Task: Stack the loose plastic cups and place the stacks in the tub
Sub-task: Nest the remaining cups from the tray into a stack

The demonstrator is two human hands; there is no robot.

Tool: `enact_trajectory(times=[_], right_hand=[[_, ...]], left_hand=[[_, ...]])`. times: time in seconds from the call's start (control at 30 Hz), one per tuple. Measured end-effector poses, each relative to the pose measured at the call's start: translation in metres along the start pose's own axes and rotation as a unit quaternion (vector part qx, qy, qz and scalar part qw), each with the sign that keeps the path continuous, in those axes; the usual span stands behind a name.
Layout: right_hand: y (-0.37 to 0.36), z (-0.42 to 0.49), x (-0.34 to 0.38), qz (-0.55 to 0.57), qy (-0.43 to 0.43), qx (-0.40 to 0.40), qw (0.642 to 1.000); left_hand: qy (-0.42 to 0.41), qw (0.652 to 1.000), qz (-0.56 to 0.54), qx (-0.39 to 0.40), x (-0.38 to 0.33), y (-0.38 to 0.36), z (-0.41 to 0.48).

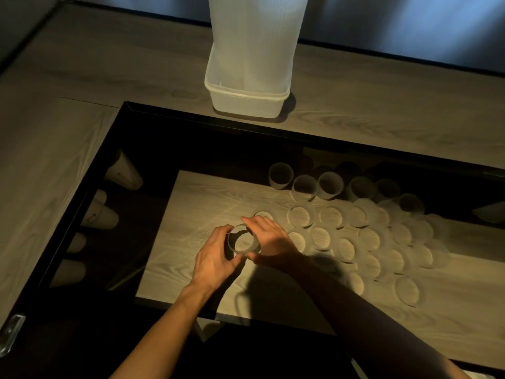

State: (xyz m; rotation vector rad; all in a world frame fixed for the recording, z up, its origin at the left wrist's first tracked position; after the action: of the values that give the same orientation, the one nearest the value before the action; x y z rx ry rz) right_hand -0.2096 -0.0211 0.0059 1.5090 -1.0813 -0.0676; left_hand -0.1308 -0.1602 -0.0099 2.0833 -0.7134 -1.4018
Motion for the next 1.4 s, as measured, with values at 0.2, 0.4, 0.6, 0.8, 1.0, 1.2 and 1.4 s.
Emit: enact_trajectory(times=[0.2, 0.4, 0.6, 0.8, 1.0, 1.2, 1.4], right_hand=[[0.042, -0.010, -0.017, 0.020, -0.059, -0.008, 0.998], [0.059, -0.009, -0.042, 0.070, -0.093, -0.043, 0.992], [0.043, 0.000, -0.059, 0.129, -0.126, 0.002, 0.984], [0.021, 0.010, -0.065, 0.148, -0.150, 0.021, 0.977], [0.014, 0.013, -0.065, 0.124, -0.132, 0.017, 0.983], [0.009, 0.014, -0.062, 0.092, -0.109, 0.009, 0.990], [-0.007, 0.024, -0.062, 0.088, -0.142, 0.086, 0.982]], left_hand=[[-0.059, 0.998, -0.013, -0.011, -0.040, 0.008, 0.019], [-0.083, 0.996, -0.025, 0.004, -0.068, 0.004, 0.052], [-0.040, 0.998, -0.011, 0.050, -0.056, -0.011, 0.066], [-0.014, 0.998, -0.014, 0.065, -0.046, -0.018, 0.065], [0.004, 0.997, -0.010, 0.076, -0.040, -0.024, 0.066], [0.033, 0.997, -0.038, 0.062, -0.025, -0.027, 0.067], [0.045, 0.994, -0.037, 0.091, -0.011, -0.037, 0.067]])
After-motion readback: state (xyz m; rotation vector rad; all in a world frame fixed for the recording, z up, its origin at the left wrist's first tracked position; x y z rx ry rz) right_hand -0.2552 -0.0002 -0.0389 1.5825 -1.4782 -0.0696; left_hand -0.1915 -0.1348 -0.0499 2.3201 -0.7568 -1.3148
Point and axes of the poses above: each hand's wrist, its own z-axis towards the middle knuckle, its own y-axis out of the back of the hand, x = y × z, the point moved 5 cm from there along z, towards the middle knuckle, and after that the axes turned 9 degrees about x, right-handed, at the moved point
